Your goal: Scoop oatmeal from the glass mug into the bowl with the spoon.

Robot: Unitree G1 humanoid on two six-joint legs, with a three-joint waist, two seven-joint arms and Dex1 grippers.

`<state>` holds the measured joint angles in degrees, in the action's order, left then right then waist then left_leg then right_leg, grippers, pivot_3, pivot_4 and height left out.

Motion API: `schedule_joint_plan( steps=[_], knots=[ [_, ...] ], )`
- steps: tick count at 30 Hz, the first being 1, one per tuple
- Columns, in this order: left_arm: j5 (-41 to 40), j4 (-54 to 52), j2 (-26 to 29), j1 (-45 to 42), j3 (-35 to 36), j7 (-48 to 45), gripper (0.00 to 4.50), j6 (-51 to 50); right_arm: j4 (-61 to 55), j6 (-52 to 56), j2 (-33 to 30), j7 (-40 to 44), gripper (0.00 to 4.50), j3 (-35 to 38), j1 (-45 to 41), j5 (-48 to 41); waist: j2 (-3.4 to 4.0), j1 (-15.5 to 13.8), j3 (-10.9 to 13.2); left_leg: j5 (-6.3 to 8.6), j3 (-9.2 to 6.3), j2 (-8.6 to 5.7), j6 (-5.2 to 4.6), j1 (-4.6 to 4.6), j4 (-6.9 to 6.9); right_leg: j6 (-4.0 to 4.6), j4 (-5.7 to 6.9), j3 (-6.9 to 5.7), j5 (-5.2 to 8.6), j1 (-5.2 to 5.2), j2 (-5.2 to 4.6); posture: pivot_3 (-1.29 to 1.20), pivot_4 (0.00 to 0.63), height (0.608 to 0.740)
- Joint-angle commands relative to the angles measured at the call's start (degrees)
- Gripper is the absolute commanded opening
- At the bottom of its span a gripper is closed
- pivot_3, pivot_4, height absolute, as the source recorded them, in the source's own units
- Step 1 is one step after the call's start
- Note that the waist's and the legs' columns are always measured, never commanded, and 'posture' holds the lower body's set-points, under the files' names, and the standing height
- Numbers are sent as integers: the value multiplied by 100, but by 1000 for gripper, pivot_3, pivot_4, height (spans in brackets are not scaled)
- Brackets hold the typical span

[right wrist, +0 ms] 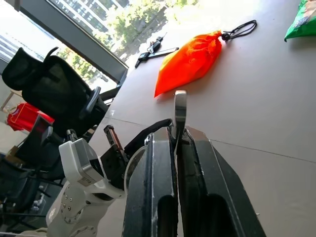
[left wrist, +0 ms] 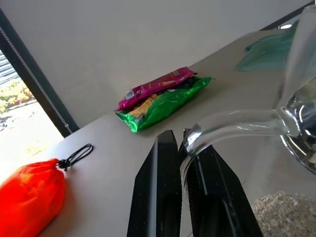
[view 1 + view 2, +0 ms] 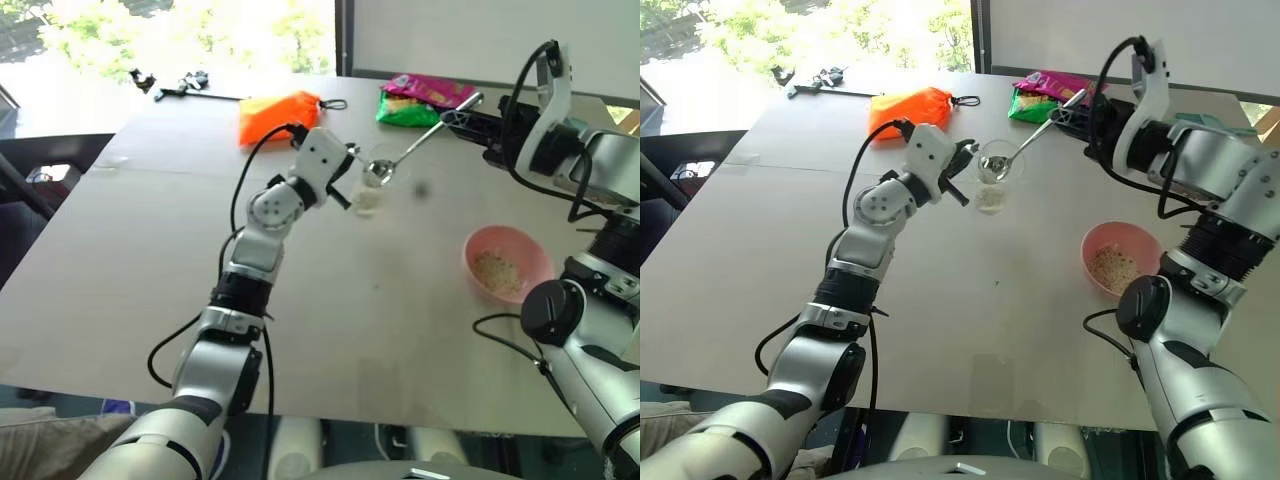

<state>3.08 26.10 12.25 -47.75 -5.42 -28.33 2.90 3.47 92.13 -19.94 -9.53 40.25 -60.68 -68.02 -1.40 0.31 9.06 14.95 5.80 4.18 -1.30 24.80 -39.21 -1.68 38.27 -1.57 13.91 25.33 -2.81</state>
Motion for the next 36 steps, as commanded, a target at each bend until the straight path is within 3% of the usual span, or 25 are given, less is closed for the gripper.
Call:
schedule_joint_plan(
  steps=[1, 4, 9, 18, 36],
  knots=[
    [-3, 342, -352, -449, -159, 82, 85, 393, -35, 37, -366, -775, 0, 412, 193, -1168, 0, -21, 0, 0, -1, 0, 0, 1, 0, 0, -4, -1, 0, 0, 0, 0, 150, 740],
    [25, 806, -561, -670, -205, 145, 85, 587, -19, -525, -626, -1652, 0, 307, 602, -2406, 0, -21, 0, 0, 1, 0, 0, 1, 3, 0, -5, 1, 0, 0, 0, 0, 150, 740],
    [91, 1631, -879, -1089, -275, 180, 85, 992, -398, -1915, -1421, -2716, 0, -474, 1705, -4383, 1, -9, -1, 0, 4, 0, -1, 0, 4, 0, -8, 5, 0, 0, 1, 0, 150, 740],
    [296, 2599, -1112, -1498, -429, 131, 85, 1600, -744, -2722, -1783, -2530, 0, -346, 2401, -4498, 4, 21, -2, 1, 0, 0, -2, 0, 6, -2, -12, 9, 0, 0, 5, 0, 150, 740],
    [460, 3156, -1106, -1705, -396, 127, 85, 1942, -1080, -2765, -2236, -1841, 0, 46, 3309, -4498, 6, -95, -3, 1, 1, 0, -2, 0, 6, -4, -19, 10, -1, -2, 6, 0, 150, 740]
  ],
)
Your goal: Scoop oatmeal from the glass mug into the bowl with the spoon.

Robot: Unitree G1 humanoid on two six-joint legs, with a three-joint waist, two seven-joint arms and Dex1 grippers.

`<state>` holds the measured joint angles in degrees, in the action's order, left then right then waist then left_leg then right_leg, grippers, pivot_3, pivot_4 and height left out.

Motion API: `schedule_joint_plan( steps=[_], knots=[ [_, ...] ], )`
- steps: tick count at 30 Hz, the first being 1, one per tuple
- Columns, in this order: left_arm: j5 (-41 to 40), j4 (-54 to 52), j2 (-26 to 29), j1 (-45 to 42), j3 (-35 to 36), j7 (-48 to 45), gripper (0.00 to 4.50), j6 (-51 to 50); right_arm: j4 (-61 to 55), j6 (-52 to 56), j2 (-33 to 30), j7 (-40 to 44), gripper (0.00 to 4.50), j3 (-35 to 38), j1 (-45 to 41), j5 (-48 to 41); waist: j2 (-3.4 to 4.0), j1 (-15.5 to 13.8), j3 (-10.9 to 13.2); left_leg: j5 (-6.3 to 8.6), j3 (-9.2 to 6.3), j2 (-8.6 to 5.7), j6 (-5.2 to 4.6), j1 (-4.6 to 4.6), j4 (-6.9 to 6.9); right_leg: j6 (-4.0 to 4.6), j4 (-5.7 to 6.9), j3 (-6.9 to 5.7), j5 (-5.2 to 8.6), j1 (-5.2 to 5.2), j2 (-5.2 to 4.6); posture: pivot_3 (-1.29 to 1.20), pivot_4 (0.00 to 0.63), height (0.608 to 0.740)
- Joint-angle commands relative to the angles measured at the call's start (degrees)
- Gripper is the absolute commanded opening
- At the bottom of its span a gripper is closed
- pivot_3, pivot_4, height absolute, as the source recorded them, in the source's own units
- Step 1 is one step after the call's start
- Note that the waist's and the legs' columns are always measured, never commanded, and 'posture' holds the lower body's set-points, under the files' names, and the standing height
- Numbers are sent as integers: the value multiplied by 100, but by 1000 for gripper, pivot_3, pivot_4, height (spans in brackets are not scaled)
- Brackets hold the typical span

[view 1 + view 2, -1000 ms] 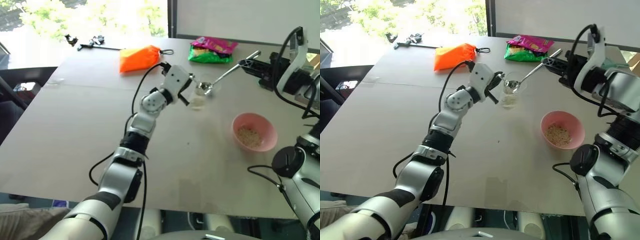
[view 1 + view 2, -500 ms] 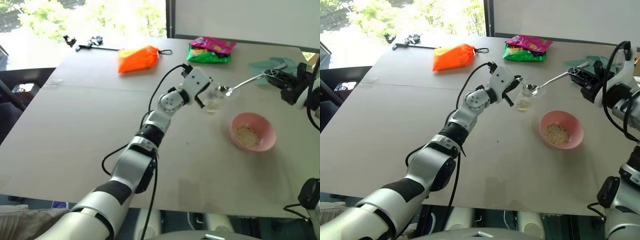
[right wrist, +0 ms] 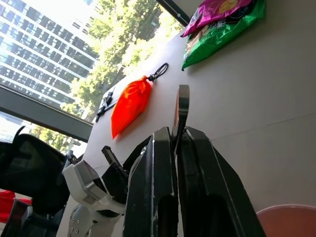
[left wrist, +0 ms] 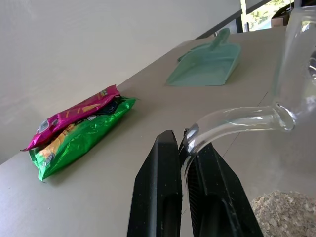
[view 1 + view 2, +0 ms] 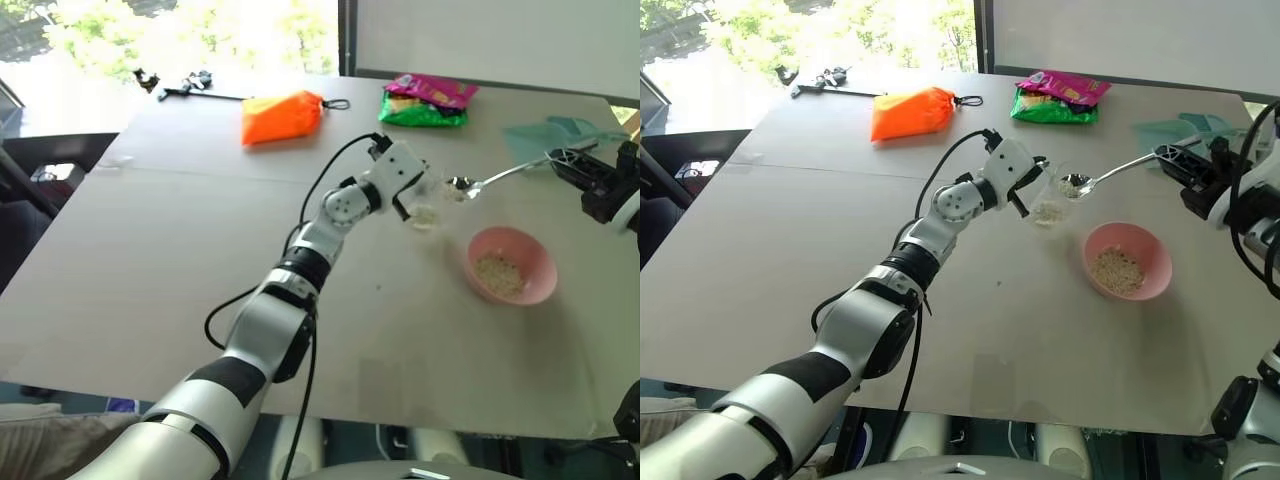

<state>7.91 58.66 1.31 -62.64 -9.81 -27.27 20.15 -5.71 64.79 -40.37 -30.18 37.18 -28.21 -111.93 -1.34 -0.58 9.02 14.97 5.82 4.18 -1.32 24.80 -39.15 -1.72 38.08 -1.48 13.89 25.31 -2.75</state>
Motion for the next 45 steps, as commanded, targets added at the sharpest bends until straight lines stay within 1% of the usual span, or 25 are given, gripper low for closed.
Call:
schedule_joint_plan(
  steps=[1, 12, 22, 33, 37, 40, 45],
  knots=[
    [-20, -100, -14, -216, 38, 17, 85, 226, -145, -16, -237, 297, 0, 395, 122, -107, 0, -12, 0, 0, -1, 0, 0, 0, 0, 0, 0, 0, 0, 0, 0, 0, 150, 740],
    [218, 23, -61, -262, -110, 55, 85, 373, -234, -40, -421, 649, 0, 1012, 587, -107, 1, -30, -1, 0, -8, -2, -1, -3, -1, -2, -6, -5, -1, -11, 0, 0, 150, 740],
    [249, 355, -200, -563, -96, 179, 85, 337, -473, -72, -469, 1000, 0, 1415, 1123, -107, 2, -28, -2, 1, -11, -3, -2, -5, -2, -3, -8, -6, -1, -13, 1, 0, 150, 740],
    [370, 634, -358, -802, -137, 209, 85, 390, -472, -14, -755, 1395, 0, 1917, 1786, -107, 4, -28, -2, 2, -12, -6, -4, -6, -2, -4, -8, -5, -2, -16, 1, 0, 150, 740],
    [389, 654, -362, -824, -127, 198, 85, 398, -471, 101, -938, 1581, 0, 2105, 2362, -107, 4, -37, -3, 10, -15, -6, -17, -6, -2, -4, -9, -6, -2, -17, 1, 0, 150, 740],
    [379, 643, -334, -830, -99, 182, 85, 400, -595, 118, -1197, 1693, 0, 2050, 2908, -107, 10, -35, -6, 10, -14, -9, -17, -7, -2, -4, -12, -4, -2, -19, 0, 0, 150, 740],
    [341, 582, -280, -810, -63, 176, 85, 395, -898, -312, -1505, 1505, 0, 1753, 3194, -105, 12, -20, -7, 16, -13, -9, -28, -12, -4, -6, -9, 1, -2, -20, 1, 0, 150, 740]
  ],
)
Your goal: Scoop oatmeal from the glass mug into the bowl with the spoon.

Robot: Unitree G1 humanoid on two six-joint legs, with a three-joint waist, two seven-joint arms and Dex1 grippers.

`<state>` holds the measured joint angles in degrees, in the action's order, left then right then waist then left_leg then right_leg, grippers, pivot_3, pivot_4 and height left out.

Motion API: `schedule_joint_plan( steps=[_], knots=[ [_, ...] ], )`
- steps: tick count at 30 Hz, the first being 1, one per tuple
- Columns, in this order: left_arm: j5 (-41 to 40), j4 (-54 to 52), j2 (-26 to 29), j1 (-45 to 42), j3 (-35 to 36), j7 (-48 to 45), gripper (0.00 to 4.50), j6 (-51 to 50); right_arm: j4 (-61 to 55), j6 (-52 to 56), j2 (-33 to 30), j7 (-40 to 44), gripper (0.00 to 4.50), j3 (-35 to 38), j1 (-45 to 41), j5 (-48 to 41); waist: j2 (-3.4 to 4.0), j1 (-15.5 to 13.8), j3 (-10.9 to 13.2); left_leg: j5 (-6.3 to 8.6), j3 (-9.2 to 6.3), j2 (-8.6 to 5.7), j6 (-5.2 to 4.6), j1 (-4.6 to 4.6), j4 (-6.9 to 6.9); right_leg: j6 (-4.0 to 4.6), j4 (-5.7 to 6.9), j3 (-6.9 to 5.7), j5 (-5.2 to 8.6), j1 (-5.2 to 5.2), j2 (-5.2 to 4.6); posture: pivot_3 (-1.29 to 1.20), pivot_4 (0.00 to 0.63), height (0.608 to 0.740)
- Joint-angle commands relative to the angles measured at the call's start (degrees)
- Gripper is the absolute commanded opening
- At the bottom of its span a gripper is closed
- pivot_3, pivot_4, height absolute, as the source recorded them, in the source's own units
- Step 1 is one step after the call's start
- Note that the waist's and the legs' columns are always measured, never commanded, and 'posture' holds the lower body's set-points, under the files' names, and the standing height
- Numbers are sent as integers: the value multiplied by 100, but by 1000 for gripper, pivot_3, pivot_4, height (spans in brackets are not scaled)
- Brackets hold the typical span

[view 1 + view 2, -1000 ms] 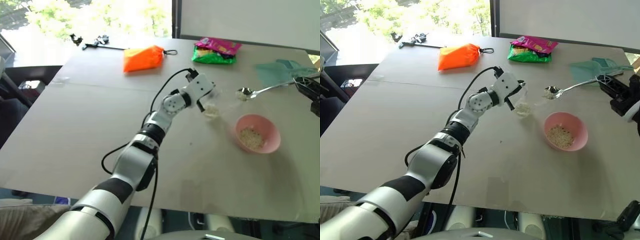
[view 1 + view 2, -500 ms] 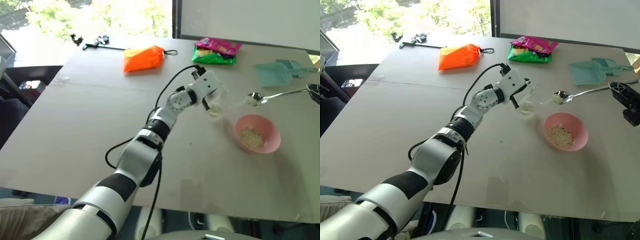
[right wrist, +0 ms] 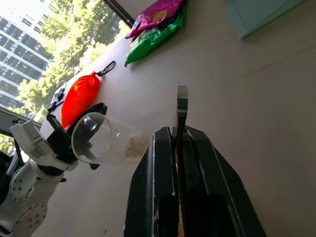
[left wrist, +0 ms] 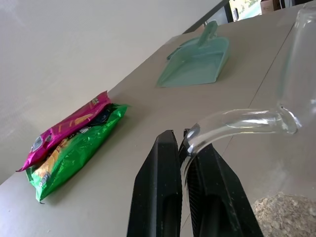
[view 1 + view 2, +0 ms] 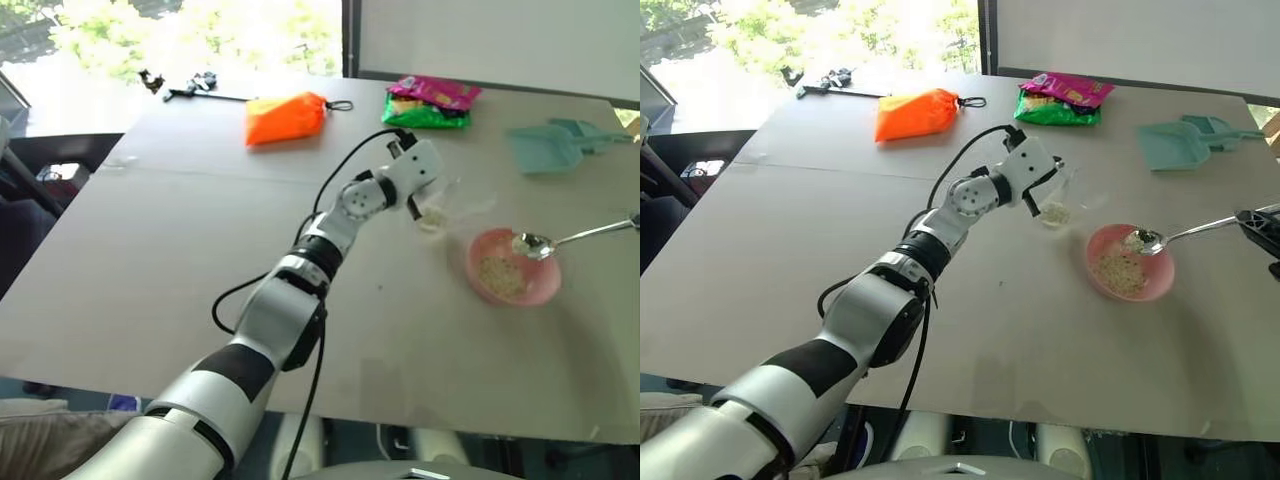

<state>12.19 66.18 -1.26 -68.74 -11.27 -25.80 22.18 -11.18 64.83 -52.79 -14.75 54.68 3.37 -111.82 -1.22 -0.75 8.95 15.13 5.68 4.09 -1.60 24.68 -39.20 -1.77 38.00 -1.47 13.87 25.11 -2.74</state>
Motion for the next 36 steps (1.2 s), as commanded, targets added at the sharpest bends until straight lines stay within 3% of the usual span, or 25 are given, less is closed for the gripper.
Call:
schedule_joint_plan(
  steps=[1, 4, 9, 15, 16, 18, 20, 23, 30, 36],
  knots=[
    [-98, -188, -11, -191, 92, 24, 85, 193, -462, -350, -350, -21, 0, -41, 83, -48, 1, -3, 0, 0, -2, 0, -1, 0, -1, 0, 1, -1, 0, 0, 1, 0, 150, 740],
    [-125, -255, 31, -157, 116, 12, 85, 189, -909, -402, -594, 247, 0, -196, 118, 458, 1, -4, 0, 0, -4, 1, 0, 1, -1, 0, 1, 0, 0, 0, 4, 0, 150, 740],
    [-195, -425, 154, -54, 162, -26, 85, 184, -2154, -646, -1334, 1512, 0, -741, 111, 2771, 5, -5, -2, -1, -7, 1, 2, 3, -3, -2, 0, -1, 0, 0, 4, 0, 150, 740],
    [-272, -640, 237, 48, 201, -33, 85, 124, -2789, -1529, -1672, 3111, 0, -1018, 220, 4889, 3, -23, -1, -12, -13, -1, 21, 8, -7, -3, -7, -6, 0, -3, 3, 0, 150, 740],
    [-302, -705, 252, 76, 226, -30, 85, 99, -2697, -1544, -1563, 3099, 0, -986, 47, 4720, 2, -17, -1, -12, -13, -2, 21, 8, -9, -3, -8, -6, 0, -4, 3, 0, 150, 740],
    [-405, -930, 324, 202, 341, -13, 85, -6, -2006, -1697, -1162, 2366, 0, -900, -717, 3083, -1, -14, 0, -13, -15, -2, 22, 5, -10, -3, -4, -7, -1, -6, 4, 0, 150, 740],
    [-497, -1174, 414, 342, 440, 1, 85, -143, -1599, -1881, -980, 1896, 0, -1072, -1347, 2034, 1, 22, 2, -14, -14, 3, 23, 0, -18, -1, -2, -1, -2, -7, 6, 0, 150, 740],
    [-606, -1567, 513, 530, 517, 29, 85, -395, -1392, -2050, -820, 1346, 0, -1660, -2146, 1410, 1, 25, 1, -14, -3, 4, 23, -15, -17, -3, 6, 10, -3, -13, 8, 0, 150, 740],
    [-826, -2845, 670, 1059, 652, 105, 85, -1159, -1106, -2084, -227, 1126, 0, -3127, -3388, 1770, 3, -14, 0, -13, -4, 4, 23, -5, -23, -5, 1, 10, -4, -14, 7, 0, 150, 740],
    [-937, -3883, 766, 1452, 734, 222, 85, -1890, -766, -1939, 235, 1559, 0, -4039, -4024, 2781, 3, -23, 0, -14, -14, 4, 23, 4, -23, -6, -1, 1, -5, -13, 6, 0, 150, 740]
  ],
)
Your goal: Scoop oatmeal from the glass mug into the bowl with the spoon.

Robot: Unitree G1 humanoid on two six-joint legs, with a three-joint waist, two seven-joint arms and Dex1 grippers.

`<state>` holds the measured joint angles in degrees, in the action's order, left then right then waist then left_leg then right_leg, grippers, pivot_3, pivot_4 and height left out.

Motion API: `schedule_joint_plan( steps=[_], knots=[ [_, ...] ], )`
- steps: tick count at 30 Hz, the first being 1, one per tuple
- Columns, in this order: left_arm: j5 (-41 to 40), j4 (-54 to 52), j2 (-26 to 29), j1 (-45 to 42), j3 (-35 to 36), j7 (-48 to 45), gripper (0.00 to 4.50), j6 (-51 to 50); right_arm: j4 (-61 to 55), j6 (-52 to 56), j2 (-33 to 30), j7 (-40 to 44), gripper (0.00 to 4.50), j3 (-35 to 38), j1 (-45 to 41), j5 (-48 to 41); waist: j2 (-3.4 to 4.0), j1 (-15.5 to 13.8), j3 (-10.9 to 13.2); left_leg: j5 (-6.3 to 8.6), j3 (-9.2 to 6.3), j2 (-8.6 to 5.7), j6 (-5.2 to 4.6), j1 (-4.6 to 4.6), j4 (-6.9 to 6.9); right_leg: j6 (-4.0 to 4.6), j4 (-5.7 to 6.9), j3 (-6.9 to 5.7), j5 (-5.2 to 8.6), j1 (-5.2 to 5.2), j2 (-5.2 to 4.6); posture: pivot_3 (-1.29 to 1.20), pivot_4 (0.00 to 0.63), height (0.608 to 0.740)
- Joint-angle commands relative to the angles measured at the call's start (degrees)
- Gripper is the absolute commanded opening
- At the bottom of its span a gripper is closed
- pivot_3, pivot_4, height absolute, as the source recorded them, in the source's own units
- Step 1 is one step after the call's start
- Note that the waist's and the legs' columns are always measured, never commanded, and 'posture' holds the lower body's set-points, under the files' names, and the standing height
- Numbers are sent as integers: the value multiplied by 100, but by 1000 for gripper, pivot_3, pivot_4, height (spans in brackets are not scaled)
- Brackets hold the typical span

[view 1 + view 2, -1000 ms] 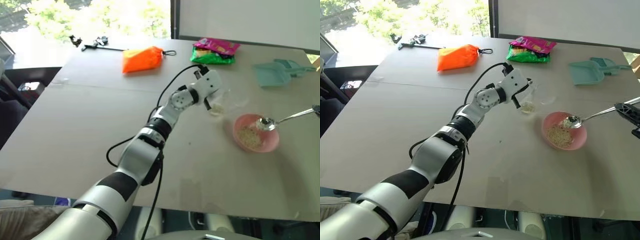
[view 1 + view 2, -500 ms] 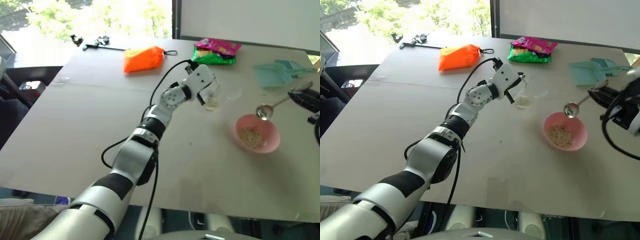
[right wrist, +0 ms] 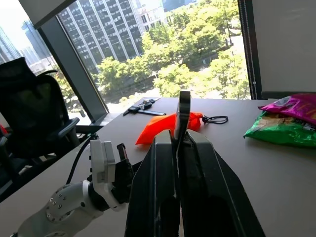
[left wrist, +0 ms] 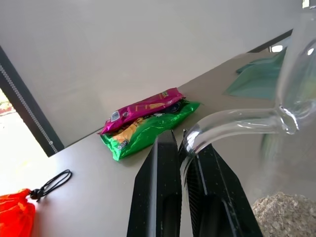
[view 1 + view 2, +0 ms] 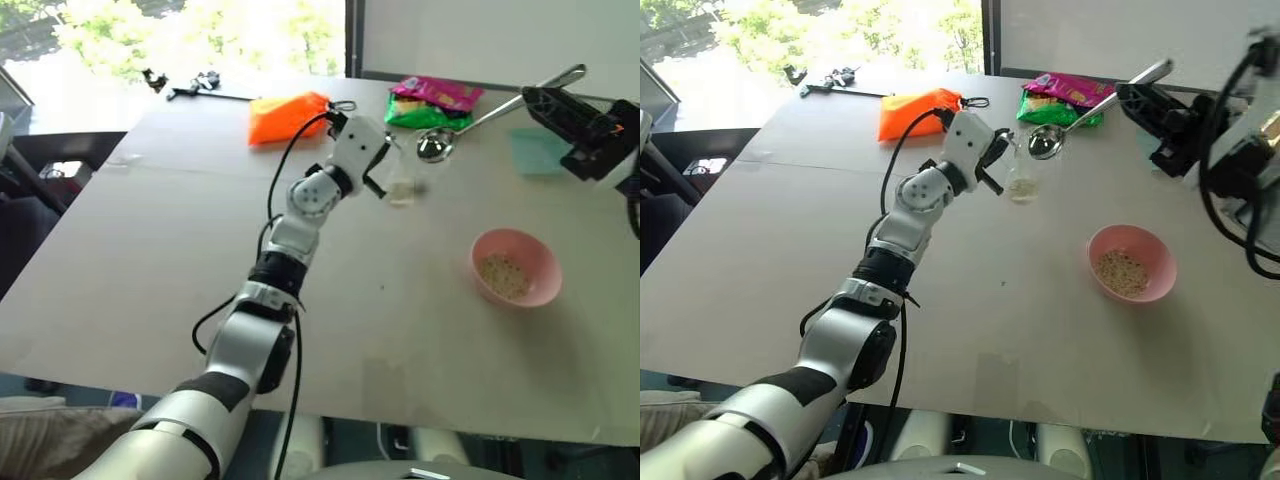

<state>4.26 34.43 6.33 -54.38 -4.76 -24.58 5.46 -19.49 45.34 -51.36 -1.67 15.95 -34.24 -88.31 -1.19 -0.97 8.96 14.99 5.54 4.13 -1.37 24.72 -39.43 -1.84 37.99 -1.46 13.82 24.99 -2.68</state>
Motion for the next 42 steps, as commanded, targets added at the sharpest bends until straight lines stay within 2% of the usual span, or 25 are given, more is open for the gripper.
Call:
schedule_joint_plan(
  steps=[1, 7, 12, 13, 14, 18, 20, 22, 26, 31, 36, 38, 41, 42],
  knots=[
    [-146, -866, 24, 80, 87, 111, 85, -305, 115, 11, 165, 363, 0, -362, -359, 737, 1, 4, 0, 0, -1, 0, 0, -1, 0, 0, 0, -2, 0, -1, 0, 0, 150, 740],
    [-305, -1876, 72, 680, 162, 210, 85, -904, 500, -182, 1106, 1013, 0, -1620, -1003, 2610, 6, 46, -4, 0, 6, 4, 0, -7, 2, 0, 8, 9, 0, 3, 4, 0, 150, 740],
    [-369, -2196, 123, 1121, 190, 287, 85, -1177, 1082, -401, 2016, 1562, 0, -2194, -1238, 3658, 9, 13, -5, 0, 12, 4, 1, -4, 0, 1, 11, 11, 0, 8, 4, 0, 150, 740],
    [-374, -2200, 133, 1182, 209, 294, 0, -1196, 1140, -444, 2111, 1645, 683, -2256, -1257, 3860, 9, 11, -5, 0, 7, 4, 1, 1, -2, 1, 9, 4, 0, 8, 3, 0, 150, 740],
    [-396, -2188, 130, 1234, 248, 311, 0, -1226, 1150, -472, 2152, 1708, 805, -2285, -1263, 4021, 9, 9, -6, 0, 8, 3, 1, 2, -2, 1, 7, 4, 0, 9, 2, 0, 150, 740],
    [-501, -2067, 149, 1355, 382, 337, 0, -1187, 896, -503, 2105, 2069, 2673, -2098, -1192, 4372, 9, -4, -5, 0, 5, 1, 0, 8, -3, 0, 4, -1, 0, 8, -2, 0, 150, 740],
    [-570, -1934, 183, 1416, 478, 376, 0, -1106, 466, -511, 1878, 2368, 3745, -1791, -995, 4302, 9, -1, -5, 0, 6, 1, 0, 6, -3, 0, 4, -1, 0, 8, -2, 0, 150, 740],
    [-653, -1797, 254, 1519, 584, 370, 0, -972, -203, -634, 1475, 2863, 4477, -1481, -584, 4218, 9, -4, -5, 0, -1, 1, 1, 8, 0, 0, 3, -7, 0, 8, -2, 0, 150, 740],
    [-837, -1729, 332, 1667, 783, 352, 0, -864, -997, -782, 1121, 3340, 4477, -1060, 129, 4098, 9, 51, -6, 0, 3, 2, 0, 0, 7, 1, 0, -1, 0, 7, -1, 0, 150, 740],
    [-1059, -1424, 554, 1997, 1148, 336, 0, -556, -2028, -1642, 723, 4325, 4477, 342, 2548, 4426, 7, -9, -8, 1, -29, 2, -1, -13, 2, 2, -5, -20, 1, -26, 3, 0, 150, 740],
    [-1165, -1195, 674, 2067, 1315, 380, 0, -354, -2382, -2244, 797, 4797, 4477, 1169, 4123, 4764, 6, 9, -9, 6, -21, -6, -11, -35, -8, -5, -1, -8, -3, -47, 0, 0, 150, 740],
    [-1177, -1080, 724, 2062, 1354, 380, 0, -288, -2486, -2336, 912, 4774, 4477, 1362, 4461, 4712, 5, 12, -8, 15, -25, -3, -26, -91, 4, -3, -7, -14, 0, -99, 4, 0, 150, 740],
    [-1269, -893, 740, 2054, 1395, 274, 0, -239, -2605, -2420, 942, 4769, 4477, 1367, 4691, 4770, 6, 52, -10, 17, -25, -1, -27, -117, 5, -2, -6, -9, 1, -123, 6, 0, 150, 740],
    [-1268, -860, 748, 2065, 1385, 246, 365, -203, -2624, -2431, 927, 4769, 4494, 1344, 4727, 4789, 6, 52, -10, 17, -22, -1, -27, -123, 4, -2, -4, -5, 1, -126, 6, 0, 150, 740]
  ],
)
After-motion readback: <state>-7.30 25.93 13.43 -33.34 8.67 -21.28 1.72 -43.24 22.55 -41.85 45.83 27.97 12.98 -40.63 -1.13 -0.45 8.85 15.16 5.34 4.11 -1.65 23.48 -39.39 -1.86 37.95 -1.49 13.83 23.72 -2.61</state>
